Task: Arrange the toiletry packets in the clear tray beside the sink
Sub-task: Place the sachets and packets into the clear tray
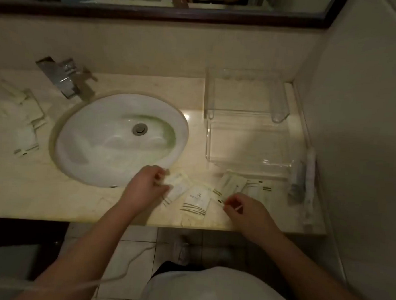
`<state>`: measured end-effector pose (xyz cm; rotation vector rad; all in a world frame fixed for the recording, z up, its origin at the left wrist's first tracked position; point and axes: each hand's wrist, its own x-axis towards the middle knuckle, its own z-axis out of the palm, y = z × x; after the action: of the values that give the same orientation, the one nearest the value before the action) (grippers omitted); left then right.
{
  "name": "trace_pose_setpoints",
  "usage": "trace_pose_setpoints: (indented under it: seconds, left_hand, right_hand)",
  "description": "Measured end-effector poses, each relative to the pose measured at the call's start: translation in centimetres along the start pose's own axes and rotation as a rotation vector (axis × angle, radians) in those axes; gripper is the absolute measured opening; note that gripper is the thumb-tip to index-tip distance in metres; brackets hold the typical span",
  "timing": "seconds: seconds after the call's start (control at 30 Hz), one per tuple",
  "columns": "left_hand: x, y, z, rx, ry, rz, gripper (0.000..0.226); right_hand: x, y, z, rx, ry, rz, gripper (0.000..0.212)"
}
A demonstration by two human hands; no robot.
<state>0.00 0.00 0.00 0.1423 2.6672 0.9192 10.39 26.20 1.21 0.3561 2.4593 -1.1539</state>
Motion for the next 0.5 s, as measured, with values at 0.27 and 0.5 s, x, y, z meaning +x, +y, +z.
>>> trace_pose_setpoints:
  seconds: [0.27, 0.5]
  left_hand:
    - [1.4, 0.1, 2.5, 0.241, -0.120, 0.016, 0.070]
    - [1.1, -2.2, 0.4, -0.043, -0.111, -0.007, 0.025]
  right_hand:
    - [3.5, -3.4, 4.3, -0.360, 0.088, -0.131, 0.071]
    - [5.0, -4.7, 5.8, -0.610, 0.113, -0.130, 0.083]
